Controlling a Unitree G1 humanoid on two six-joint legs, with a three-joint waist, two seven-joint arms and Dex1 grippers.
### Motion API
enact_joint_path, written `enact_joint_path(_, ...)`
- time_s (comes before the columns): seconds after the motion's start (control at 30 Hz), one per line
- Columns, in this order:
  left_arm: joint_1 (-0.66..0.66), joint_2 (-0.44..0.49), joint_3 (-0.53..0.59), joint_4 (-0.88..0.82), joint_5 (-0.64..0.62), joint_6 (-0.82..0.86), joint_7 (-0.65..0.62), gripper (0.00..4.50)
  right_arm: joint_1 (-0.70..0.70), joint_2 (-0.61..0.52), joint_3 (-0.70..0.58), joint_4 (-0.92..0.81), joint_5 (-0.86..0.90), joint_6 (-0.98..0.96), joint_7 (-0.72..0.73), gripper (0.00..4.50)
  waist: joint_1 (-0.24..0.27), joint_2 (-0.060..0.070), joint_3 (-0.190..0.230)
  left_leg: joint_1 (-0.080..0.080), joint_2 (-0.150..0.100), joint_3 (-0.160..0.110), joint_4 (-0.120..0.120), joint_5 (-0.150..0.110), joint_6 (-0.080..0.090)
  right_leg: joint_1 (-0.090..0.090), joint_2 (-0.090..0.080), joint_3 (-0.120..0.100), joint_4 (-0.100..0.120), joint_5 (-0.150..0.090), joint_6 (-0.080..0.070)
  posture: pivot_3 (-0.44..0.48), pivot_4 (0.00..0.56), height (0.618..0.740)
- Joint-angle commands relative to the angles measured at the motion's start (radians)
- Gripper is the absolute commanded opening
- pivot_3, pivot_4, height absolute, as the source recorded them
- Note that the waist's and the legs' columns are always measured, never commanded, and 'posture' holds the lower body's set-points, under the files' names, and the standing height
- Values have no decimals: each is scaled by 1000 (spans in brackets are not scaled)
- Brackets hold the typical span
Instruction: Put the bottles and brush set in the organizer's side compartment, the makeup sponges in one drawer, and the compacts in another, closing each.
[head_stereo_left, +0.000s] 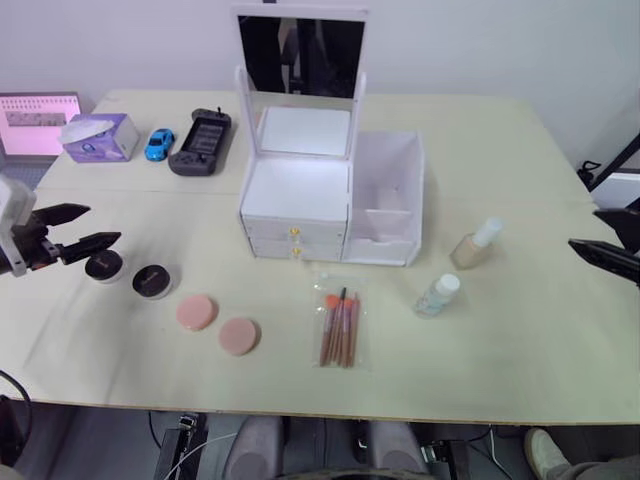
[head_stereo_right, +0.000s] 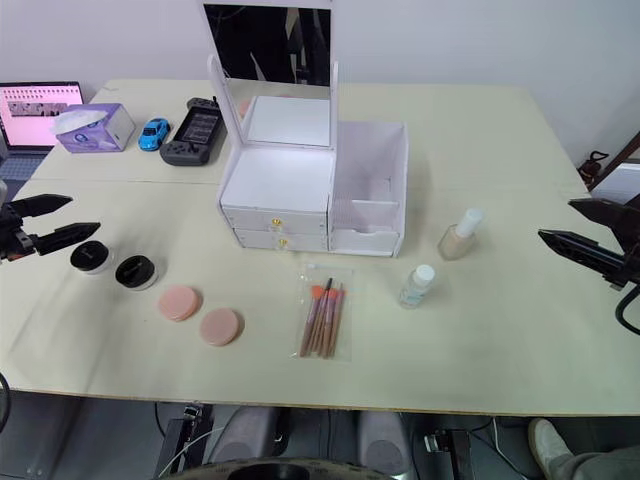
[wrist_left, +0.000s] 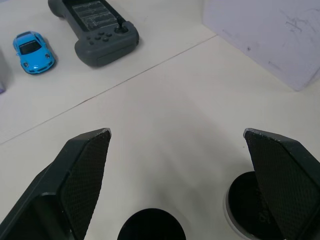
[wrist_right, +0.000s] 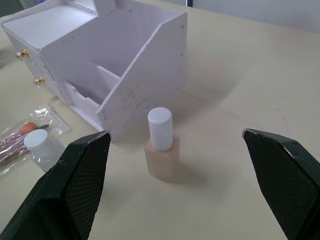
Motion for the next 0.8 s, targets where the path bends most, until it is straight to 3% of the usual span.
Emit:
enact_joint_path(0.03, -12, 35, 11, -18, -11, 24, -33, 4478, -9, -10, -22, -1, 2, -16, -3, 4500, 0, 0, 0, 0, 0, 0, 0, 0, 0, 0, 0, 0, 0, 0, 0, 0, 150, 740)
enact_joint_path(0.67, -125, 20, -3, 79, 25, -53, -17, 4478, 15, -4, -57, -47, 9, 0, -19, 4500, 0, 0, 0, 2, 1, 6, 0, 0, 0, -1, 0, 3, 0, 1, -1, 0, 150, 740)
enact_joint_path(0.8, -184, 8, -48, -38, -27, 105, -107, 4478, 39, -5, -91, -93, 16, 21, -40, 4500, 2, 0, 0, 2, 1, 7, 0, 0, 0, -1, 0, 3, 0, 1, -1, 0, 150, 740)
